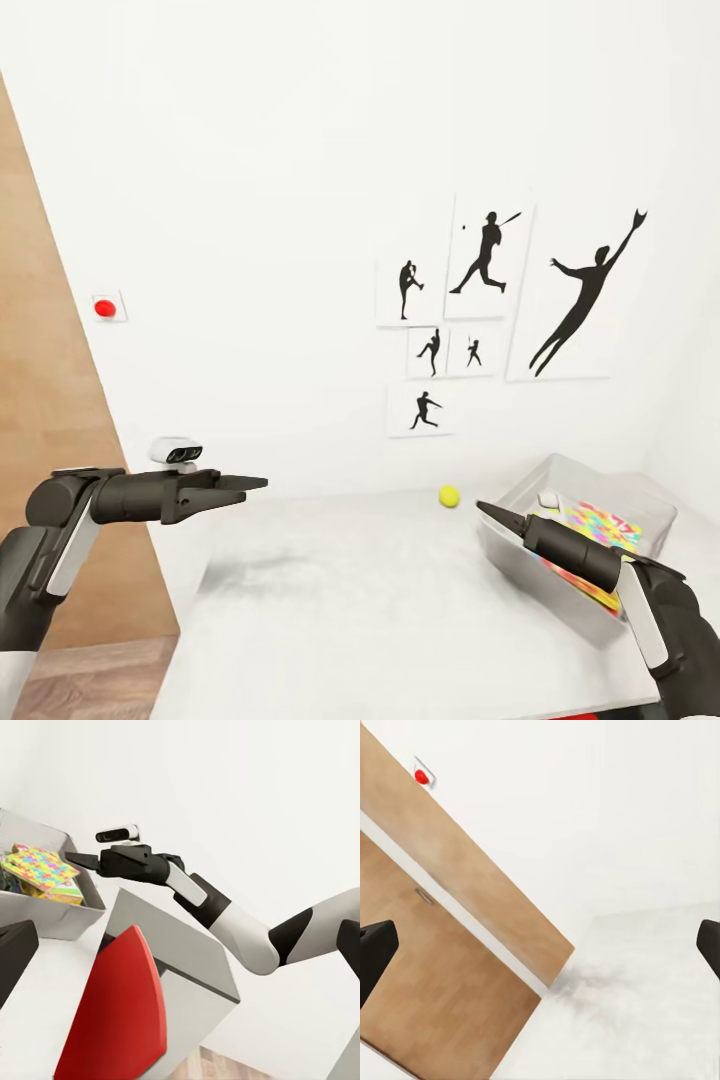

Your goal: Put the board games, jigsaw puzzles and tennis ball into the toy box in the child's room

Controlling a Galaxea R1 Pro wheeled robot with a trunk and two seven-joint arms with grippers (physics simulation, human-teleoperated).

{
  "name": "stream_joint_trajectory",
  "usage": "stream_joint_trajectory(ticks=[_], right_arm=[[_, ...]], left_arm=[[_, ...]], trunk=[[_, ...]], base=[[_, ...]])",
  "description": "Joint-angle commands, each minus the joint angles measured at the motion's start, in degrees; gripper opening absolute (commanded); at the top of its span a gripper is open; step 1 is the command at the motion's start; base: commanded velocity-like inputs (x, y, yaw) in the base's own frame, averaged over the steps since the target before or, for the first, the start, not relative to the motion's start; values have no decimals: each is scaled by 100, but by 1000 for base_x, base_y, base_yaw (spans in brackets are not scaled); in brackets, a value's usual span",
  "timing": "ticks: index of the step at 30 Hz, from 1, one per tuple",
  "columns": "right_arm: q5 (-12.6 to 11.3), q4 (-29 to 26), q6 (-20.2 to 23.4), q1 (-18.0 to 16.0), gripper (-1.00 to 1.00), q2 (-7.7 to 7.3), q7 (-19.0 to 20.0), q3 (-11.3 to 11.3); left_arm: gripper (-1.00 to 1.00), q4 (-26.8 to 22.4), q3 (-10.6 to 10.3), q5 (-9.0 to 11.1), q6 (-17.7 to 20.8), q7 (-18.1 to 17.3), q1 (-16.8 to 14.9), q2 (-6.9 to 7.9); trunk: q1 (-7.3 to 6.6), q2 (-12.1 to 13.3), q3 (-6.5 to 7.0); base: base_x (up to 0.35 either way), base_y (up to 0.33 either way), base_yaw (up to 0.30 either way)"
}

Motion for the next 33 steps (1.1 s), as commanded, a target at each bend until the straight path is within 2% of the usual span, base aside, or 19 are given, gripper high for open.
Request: stream_joint_trajectory(ticks=[1,18,33], right_arm=[[-23,0,40,-2,100,-1,6,-3],[-22,1,36,-2,100,5,10,-3],[-15,-23,37,-2,100,6,-15,4]], left_arm=[[100,1,-2,-1,61,-22,-1,2],[100,1,-2,-1,61,-22,-3,0],[100,1,-2,-2,57,-22,1,2]], trunk=[[3,-4,-3],[3,-4,-4],[3,-4,-4]], base=[[137,95,-8],[100,18,-1],[7,0,0]])
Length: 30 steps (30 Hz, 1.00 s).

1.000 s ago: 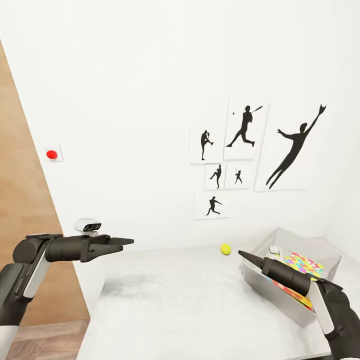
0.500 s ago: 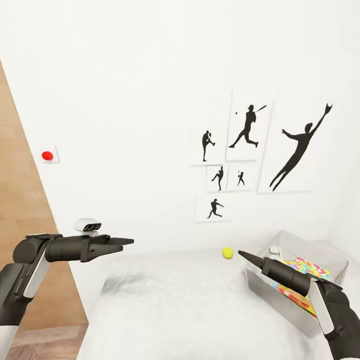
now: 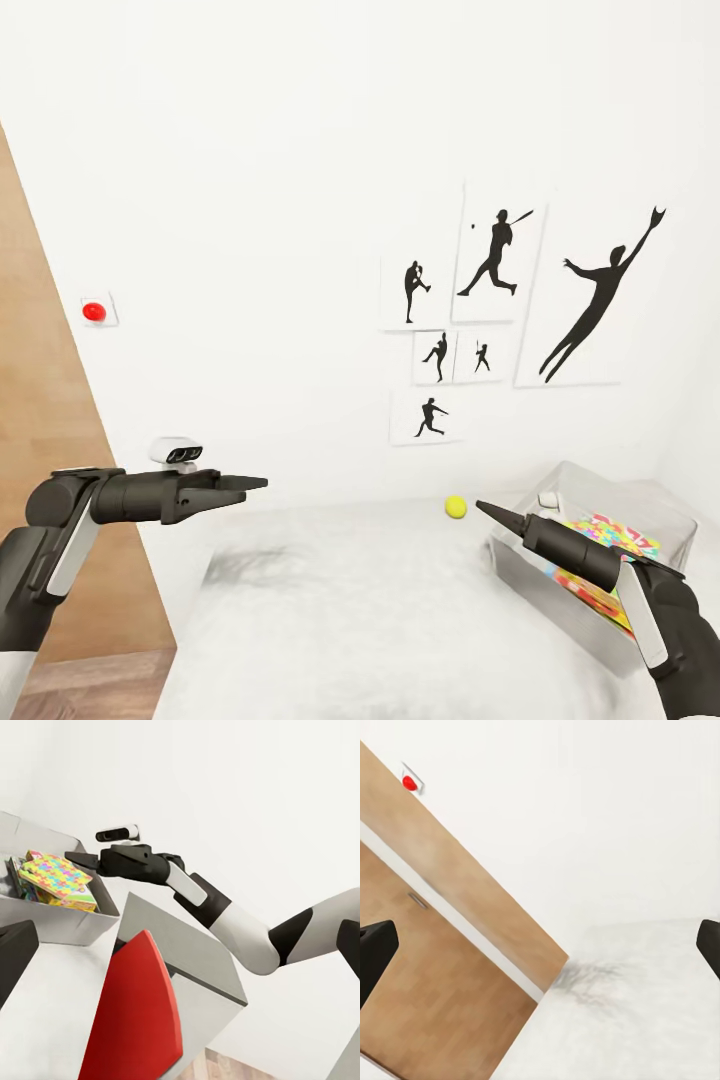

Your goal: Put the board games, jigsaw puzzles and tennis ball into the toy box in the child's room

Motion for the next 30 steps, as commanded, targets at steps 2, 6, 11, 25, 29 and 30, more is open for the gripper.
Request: stream_joint_trajectory(ticks=[2,6,11,25,29,30], right_arm=[[-23,-20,58,-2,100,0,-13,-1],[-20,-60,140,-3,100,3,-65,-7],[-24,-98,676,-208,100,14,-586,-5],[29,1325,2011,-3334,100,649,-5213,67],[44,2791,1846,-4107,100,847,-6700,71],[52,3136,1704,-4253,100,905,-6975,77]], left_arm=[[100,0,0,-2,61,-22,-1,2],[100,0,34,3,61,-22,-3,2],[100,0,66,-4,63,-22,-1,-4],[100,0,86,6,56,-22,-1,2],[100,0,86,2,57,-22,-1,2],[100,0,86,4,58,-22,0,2]], trunk=[[2,-4,-3],[2,-4,-3],[2,-4,-3],[2,-4,-3],[2,-4,-3],[2,-4,-3]], base=[[0,0,0],[0,0,0],[0,0,0],[0,0,0],[0,0,0],[0,0,0]])
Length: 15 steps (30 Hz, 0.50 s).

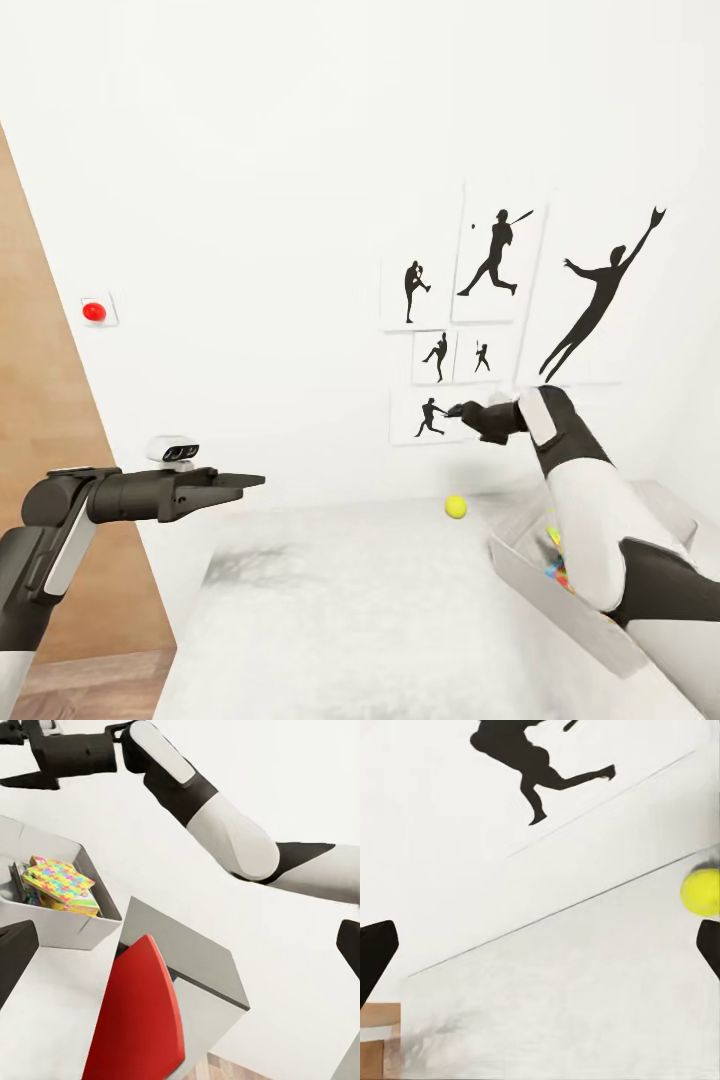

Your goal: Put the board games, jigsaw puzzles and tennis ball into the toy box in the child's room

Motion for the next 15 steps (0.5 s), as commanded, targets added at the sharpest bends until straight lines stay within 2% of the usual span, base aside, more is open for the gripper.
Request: stream_joint_trajectory(ticks=[1,6,15], right_arm=[[-6,318,-132,-120,100,56,-229,22],[3,1031,-455,-334,100,137,-517,334],[15,1157,-529,-368,100,152,-553,525]], left_arm=[[100,0,-1,-3,62,-22,0,2],[100,0,-1,-6,62,-22,-1,1],[100,0,-1,-14,67,-22,0,-6]], trunk=[[2,-5,-3],[2,-5,-3],[2,-5,-3]], base=[[0,0,0],[0,0,0],[0,0,0]])
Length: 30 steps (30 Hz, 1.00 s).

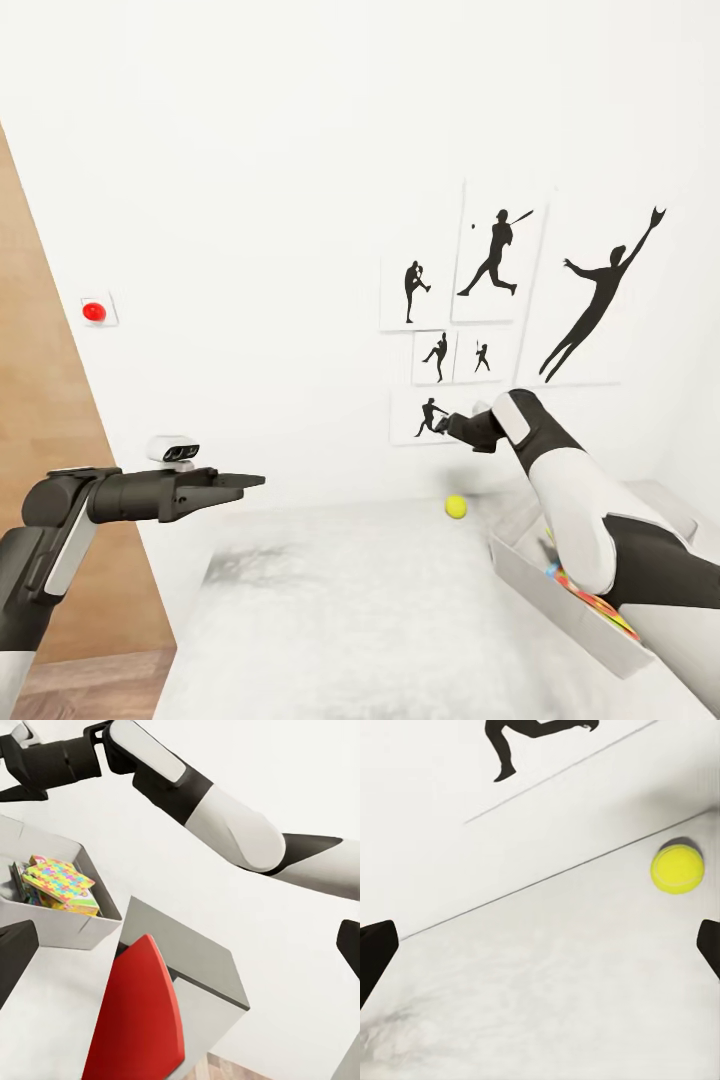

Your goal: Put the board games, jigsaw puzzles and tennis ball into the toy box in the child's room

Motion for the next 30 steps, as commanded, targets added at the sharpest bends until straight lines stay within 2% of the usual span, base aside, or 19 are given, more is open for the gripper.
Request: stream_joint_trajectory(ticks=[1,10,18,30], right_arm=[[-60,-5,16,0,100,-1,-56,-4],[-60,-7,49,27,100,-19,-57,70],[-57,2,68,39,100,-70,-96,393],[-46,7,50,40,100,-62,-111,500]], left_arm=[[100,0,-2,-2,61,-21,-1,2],[100,0,-2,9,56,-21,-2,8],[100,0,-2,13,57,-21,-1,2],[100,-8,-4,64,76,-21,9,8]], trunk=[[2,-5,-3],[2,-5,-5],[2,-5,-63],[2,-5,-176]], base=[[0,0,0],[0,0,0],[0,0,0],[0,0,0]])
